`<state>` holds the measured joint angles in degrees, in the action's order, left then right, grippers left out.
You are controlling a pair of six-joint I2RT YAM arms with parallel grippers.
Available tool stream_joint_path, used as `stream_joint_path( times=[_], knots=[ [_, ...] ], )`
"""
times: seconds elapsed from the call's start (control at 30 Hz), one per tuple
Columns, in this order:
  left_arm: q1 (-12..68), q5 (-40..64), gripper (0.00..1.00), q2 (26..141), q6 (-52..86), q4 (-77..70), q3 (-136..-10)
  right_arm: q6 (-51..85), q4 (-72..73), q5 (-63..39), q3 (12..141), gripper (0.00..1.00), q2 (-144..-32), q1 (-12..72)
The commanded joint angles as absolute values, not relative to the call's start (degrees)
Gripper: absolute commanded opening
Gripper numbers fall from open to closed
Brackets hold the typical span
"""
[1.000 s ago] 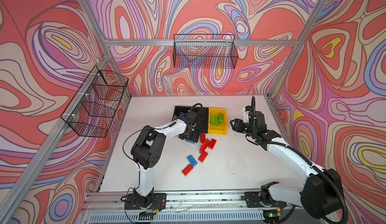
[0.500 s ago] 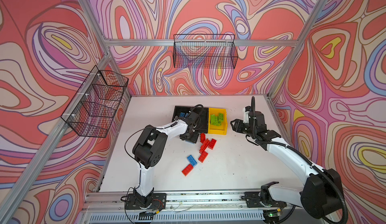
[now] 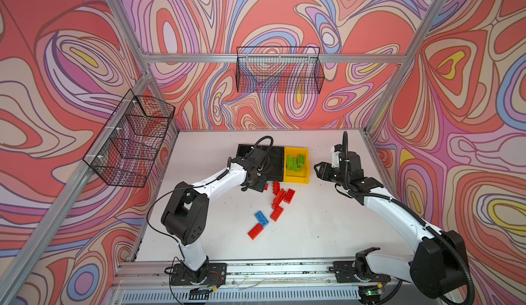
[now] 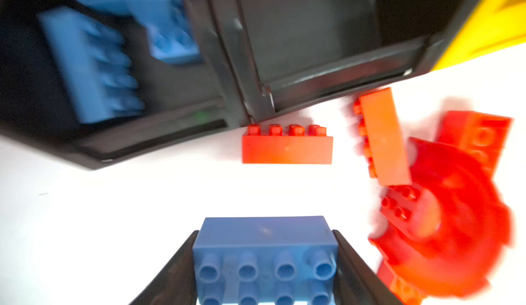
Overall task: Sort the legos into containers by color
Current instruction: Pick up the lego from the center of the table, then place the lego in the container.
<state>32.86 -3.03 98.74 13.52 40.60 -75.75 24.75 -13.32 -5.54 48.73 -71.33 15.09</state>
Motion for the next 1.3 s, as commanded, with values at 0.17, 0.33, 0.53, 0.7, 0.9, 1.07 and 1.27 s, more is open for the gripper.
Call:
stream_joint_path(
  times=[0.17, 0.33, 0.53, 0.7, 0.9, 1.07, 1.27],
  knots=[
    [21.68, 0.18, 0.58, 98.63, 12.31, 40.38, -84.46, 24.71, -12.01, -5.91, 48.74, 0.6, -71.38, 15.21],
    [18.53, 3.17, 0.58, 107.52, 13.78, 37.88, -94.14, 24.96, -11.61, -6.15, 48.83, 0.6, -71.54, 15.24],
    [18.28, 5.61, 0.57, 118.51, 14.94, 38.68, -106.44, 24.59, -12.8, -5.2, 49.15, 0.6, -70.92, 15.21],
    [18.23, 5.58, 0.57, 123.31, 15.9, 39.15, -110.42, 25.0, -12.39, -5.26, 48.63, 0.6, -71.01, 15.22],
    [18.23, 2.67, 0.63, 124.8, 17.09, 38.81, -110.96, 24.79, -12.91, -4.85, 48.82, 0.6, -70.75, 15.21],
    [18.28, 2.61, 0.71, 124.67, 18.19, 38.22, -110.75, 24.96, -13.08, -5.01, 48.78, 0.6, -70.6, 15.21],
    [18.28, 1.59, 0.77, 123.25, 18.11, 37.46, -109.09, 25.05, -13.4, -4.84, 48.61, 0.6, -70.05, 15.25]
  ],
)
